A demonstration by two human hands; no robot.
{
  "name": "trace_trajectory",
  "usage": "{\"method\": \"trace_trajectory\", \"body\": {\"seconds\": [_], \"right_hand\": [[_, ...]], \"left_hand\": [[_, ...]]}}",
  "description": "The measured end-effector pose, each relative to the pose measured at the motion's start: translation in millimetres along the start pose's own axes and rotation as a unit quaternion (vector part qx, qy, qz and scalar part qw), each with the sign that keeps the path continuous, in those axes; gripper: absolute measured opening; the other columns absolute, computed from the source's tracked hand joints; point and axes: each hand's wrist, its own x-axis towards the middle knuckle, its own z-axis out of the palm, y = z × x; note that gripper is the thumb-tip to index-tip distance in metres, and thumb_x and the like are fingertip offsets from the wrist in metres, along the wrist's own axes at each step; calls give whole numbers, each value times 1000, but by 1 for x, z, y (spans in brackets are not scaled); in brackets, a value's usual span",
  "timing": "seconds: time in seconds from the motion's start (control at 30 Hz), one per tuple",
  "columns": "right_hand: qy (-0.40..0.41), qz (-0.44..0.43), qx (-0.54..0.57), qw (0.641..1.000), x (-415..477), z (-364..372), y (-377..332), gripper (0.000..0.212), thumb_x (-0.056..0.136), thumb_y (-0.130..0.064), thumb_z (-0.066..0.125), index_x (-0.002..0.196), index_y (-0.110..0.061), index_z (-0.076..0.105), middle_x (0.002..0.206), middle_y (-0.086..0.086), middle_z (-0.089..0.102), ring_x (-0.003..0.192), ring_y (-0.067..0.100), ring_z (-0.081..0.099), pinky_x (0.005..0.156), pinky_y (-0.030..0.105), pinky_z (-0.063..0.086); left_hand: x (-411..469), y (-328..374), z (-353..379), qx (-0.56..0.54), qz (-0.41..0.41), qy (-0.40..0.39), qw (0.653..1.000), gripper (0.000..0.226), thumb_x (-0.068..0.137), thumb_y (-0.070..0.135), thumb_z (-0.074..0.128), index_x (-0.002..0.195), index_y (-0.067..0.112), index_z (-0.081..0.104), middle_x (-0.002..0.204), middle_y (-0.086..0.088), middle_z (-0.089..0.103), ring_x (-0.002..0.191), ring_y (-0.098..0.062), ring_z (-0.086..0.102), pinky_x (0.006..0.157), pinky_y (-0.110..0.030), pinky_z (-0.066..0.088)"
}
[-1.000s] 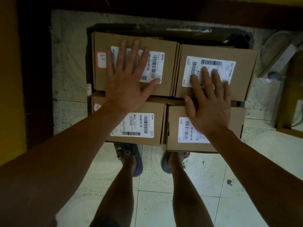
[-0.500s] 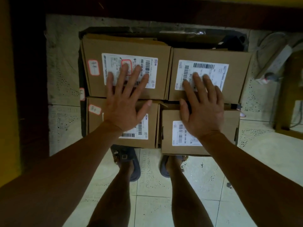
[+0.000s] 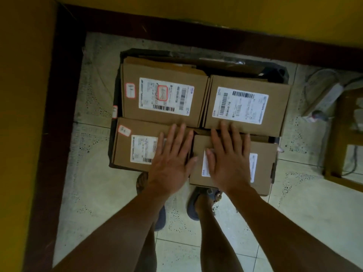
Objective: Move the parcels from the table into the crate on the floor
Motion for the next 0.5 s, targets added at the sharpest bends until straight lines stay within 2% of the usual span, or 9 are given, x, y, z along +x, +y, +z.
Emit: {"method": "trace_trajectory", "body": {"seconds": [0.07, 0.13, 0.23, 0.4, 0.5], "right_hand": [[26, -1, -14, 1000, 4, 17, 4, 57, 102, -42, 24, 152, -14, 25, 159, 14, 29, 148, 35, 21, 121, 54, 3], [48, 5, -17, 999, 4, 28, 2, 57, 103, -42, 22, 152, -14, 27, 159, 14, 30, 148, 35, 22, 121, 52, -1], [71, 7, -20, 997, 2, 28, 1, 56, 102, -40, 29, 151, -14, 34, 159, 13, 31, 147, 35, 23, 120, 52, 0], [100, 2, -22, 995, -3, 29, 0, 55, 102, -40, 30, 148, -12, 39, 158, 14, 33, 146, 35, 26, 120, 55, 4], [96, 6, -36, 995, 1, 39, 1, 55, 101, -40, 30, 148, -13, 39, 157, 13, 35, 146, 35, 26, 120, 56, 5]], "left_hand": [[7, 2, 14, -2, -12, 23, 1000, 64, 103, 51, 20, 155, 15, 10, 163, -10, 4, 152, -29, 4, 122, -50, 4], [8, 5, 24, -2, -21, 35, 999, 64, 103, 51, 17, 155, 14, 6, 163, -9, 2, 152, -29, 3, 122, -50, 2], [5, 5, 27, -7, -17, 52, 998, 64, 103, 51, 13, 154, 13, 8, 162, -10, 4, 151, -29, 5, 122, -51, 2], [0, 8, 26, -4, 31, 64, 997, 68, 100, 55, 27, 154, 16, 15, 162, -9, 11, 151, -32, 10, 121, -55, 7], [3, 9, 31, 20, 15, 60, 998, 65, 100, 52, 29, 154, 17, 21, 162, -9, 19, 150, -33, 12, 121, -55, 8]]}}
